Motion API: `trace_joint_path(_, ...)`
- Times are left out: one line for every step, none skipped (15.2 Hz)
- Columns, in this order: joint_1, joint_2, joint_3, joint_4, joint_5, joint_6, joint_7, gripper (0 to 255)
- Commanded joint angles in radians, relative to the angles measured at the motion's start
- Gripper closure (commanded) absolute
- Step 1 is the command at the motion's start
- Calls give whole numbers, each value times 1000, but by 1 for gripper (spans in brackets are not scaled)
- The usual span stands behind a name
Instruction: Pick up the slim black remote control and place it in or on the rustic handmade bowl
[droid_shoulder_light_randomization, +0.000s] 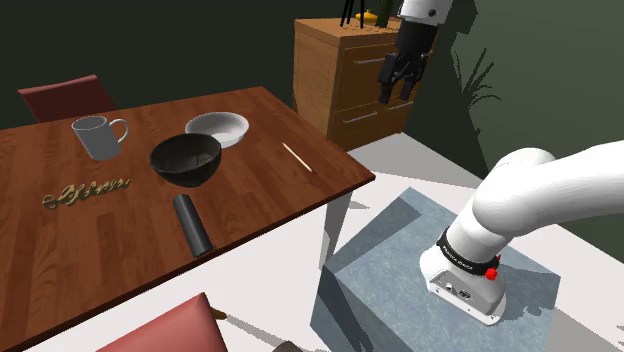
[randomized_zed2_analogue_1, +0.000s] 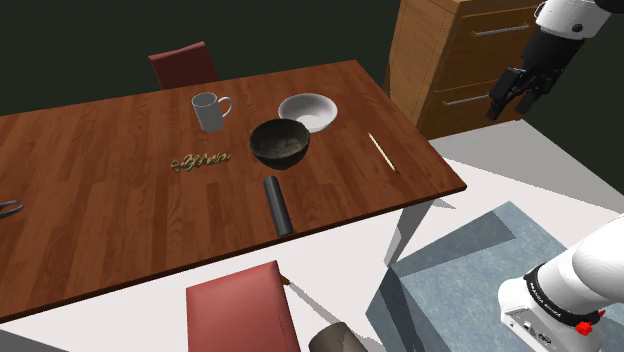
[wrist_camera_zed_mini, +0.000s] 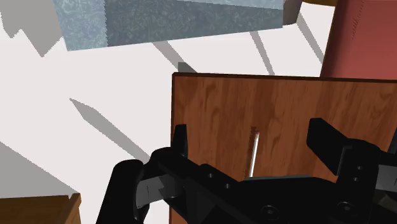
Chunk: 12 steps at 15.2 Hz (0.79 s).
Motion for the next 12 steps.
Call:
trace_joint_path(0,0,0,0,0,0,0,0)
trace_joint_path(8,4,22,-11,15,19,25,0)
trace_joint_path(16,10,44,-21,30,38,49,0)
trace_joint_path(23,17,67,-29,46,58,74,0)
trace_joint_path(31,26,89,-36,60,78,98,0)
trace_joint_path(39,37,112,-41,75,99,122,0)
trace_joint_path(47,49,135,-46,89,120,146,0)
trace_joint_path(54,63,157,-48,102,141,169,0)
trace_joint_path(61,79,180,-50,115,162,193,0)
trace_joint_path(69,96,202,-50,127,184,217,0)
trace_joint_path(75,114,225,-48,139,206,241,0)
trace_joint_path(81,134,247,-45,149,228,264,0)
